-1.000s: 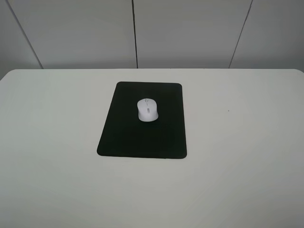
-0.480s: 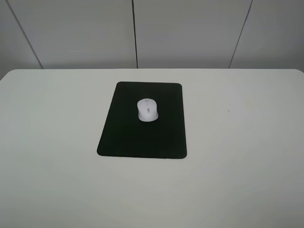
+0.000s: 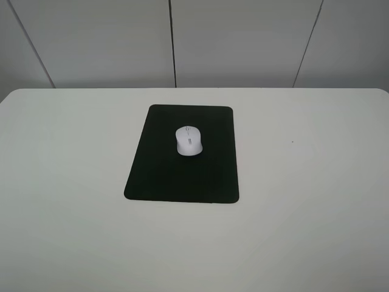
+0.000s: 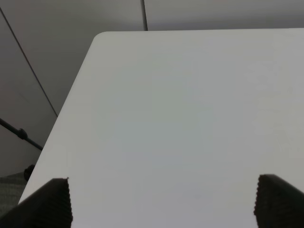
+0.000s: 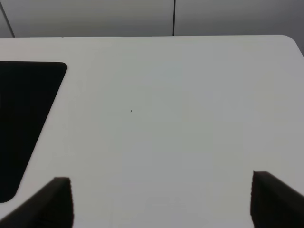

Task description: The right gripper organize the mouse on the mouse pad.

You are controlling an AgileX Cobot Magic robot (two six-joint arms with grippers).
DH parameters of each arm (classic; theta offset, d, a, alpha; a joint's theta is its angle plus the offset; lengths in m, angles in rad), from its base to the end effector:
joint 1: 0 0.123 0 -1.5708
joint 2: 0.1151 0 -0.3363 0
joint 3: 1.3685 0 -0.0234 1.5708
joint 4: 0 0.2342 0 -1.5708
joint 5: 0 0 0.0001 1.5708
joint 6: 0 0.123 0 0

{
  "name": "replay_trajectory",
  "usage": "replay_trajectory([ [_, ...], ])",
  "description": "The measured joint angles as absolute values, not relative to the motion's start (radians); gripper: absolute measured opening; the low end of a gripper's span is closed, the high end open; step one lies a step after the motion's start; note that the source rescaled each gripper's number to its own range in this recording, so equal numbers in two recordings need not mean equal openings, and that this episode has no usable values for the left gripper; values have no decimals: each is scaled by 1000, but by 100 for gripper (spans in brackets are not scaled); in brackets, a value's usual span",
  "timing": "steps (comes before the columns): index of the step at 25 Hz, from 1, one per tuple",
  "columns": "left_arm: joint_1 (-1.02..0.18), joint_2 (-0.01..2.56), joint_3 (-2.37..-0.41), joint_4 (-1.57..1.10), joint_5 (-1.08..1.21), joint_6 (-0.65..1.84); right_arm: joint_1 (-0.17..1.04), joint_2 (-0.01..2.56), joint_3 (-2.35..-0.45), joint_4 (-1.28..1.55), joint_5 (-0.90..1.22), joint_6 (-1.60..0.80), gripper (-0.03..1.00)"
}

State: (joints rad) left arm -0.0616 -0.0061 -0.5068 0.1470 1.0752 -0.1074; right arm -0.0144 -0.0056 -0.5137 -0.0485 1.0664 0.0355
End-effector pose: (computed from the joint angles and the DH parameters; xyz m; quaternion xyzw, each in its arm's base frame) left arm -0.0445 0.0186 0.2558 -0.0233 0.8510 0.0292 0.5238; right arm -0.0452 -0.0046 0.2579 0.0224 0.8491 -0.0187 0.5274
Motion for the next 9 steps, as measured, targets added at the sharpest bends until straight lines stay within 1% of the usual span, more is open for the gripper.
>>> replay_trajectory([
  [9,-62,-6,-507,147,1075,-107,-14,-6,-514,-53,1066,48,88],
])
